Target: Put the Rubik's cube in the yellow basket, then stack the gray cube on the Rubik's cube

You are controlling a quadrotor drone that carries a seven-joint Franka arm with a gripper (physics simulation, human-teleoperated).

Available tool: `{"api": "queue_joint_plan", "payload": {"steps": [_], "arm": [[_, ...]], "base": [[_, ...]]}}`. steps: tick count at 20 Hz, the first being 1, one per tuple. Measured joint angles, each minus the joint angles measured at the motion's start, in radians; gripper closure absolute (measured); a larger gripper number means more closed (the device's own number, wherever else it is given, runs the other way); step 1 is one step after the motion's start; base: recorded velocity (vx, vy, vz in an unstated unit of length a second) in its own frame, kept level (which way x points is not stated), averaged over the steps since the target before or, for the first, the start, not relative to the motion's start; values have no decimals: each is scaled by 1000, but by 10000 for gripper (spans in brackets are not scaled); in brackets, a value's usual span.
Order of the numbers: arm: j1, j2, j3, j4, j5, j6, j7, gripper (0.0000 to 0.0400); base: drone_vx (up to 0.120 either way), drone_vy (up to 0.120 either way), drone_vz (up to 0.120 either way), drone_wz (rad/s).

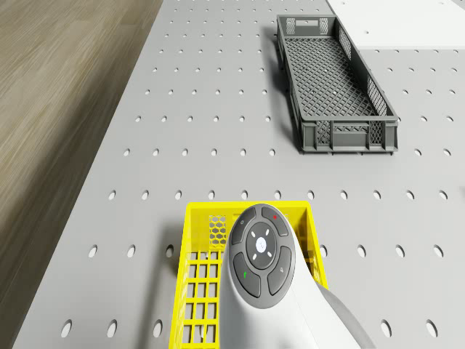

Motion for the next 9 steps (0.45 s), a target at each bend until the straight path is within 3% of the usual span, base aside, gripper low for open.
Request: {"api": "queue_joint_plan", "payload": {"steps": [4, 9], "arm": [[9, -3, 25, -15, 22, -14, -1, 24], [20, -8, 69, -39, 63, -38, -1, 7]], "base": [[0, 0, 0, 0], [0, 0, 0, 0]]}}
